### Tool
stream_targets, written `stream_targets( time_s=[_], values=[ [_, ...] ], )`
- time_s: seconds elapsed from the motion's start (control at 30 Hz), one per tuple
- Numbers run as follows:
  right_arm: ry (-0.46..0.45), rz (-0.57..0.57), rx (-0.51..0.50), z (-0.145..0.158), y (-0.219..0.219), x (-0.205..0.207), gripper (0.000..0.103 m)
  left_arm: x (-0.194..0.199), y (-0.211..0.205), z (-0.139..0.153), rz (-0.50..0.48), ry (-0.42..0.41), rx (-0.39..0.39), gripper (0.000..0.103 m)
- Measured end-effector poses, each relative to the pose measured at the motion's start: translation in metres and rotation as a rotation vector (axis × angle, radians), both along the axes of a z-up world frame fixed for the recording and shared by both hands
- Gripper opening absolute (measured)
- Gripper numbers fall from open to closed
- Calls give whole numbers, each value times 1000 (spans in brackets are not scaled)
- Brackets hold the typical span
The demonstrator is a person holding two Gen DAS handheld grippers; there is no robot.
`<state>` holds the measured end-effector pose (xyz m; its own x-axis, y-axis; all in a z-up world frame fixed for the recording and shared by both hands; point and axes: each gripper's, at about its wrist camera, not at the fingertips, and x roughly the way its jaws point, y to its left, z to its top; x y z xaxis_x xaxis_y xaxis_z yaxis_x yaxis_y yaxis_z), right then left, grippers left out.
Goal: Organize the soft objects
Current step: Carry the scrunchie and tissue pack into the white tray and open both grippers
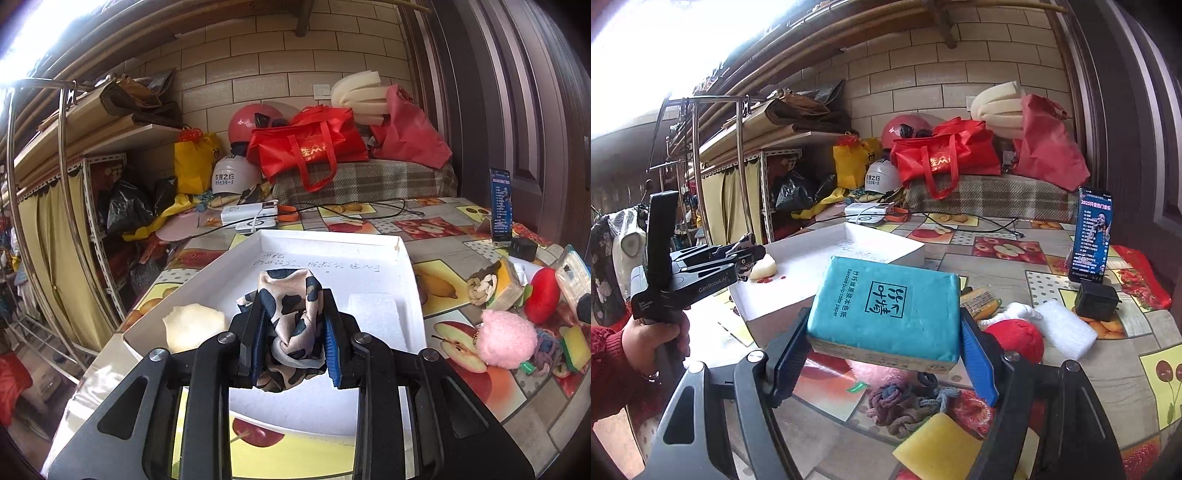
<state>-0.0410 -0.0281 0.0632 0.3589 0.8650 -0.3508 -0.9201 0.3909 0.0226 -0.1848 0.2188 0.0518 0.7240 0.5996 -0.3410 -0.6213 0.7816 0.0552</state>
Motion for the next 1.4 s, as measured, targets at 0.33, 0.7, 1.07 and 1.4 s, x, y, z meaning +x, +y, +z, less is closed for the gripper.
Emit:
stream_targets(
  time_s=[0.33,0.7,1.07,1.4],
  values=[
    [-18,79,-52,-8,56,-19,75,-3,41,-2,80,-7,-25,26],
    [-13,99,-87,-11,135,-34,75,11,72,-5,136,13,-80,26],
    [68,1,-126,-14,190,-5,75,21,96,-5,191,21,-101,27],
    [132,-49,-175,-19,197,7,82,34,103,-8,211,80,-108,55]
  ],
)
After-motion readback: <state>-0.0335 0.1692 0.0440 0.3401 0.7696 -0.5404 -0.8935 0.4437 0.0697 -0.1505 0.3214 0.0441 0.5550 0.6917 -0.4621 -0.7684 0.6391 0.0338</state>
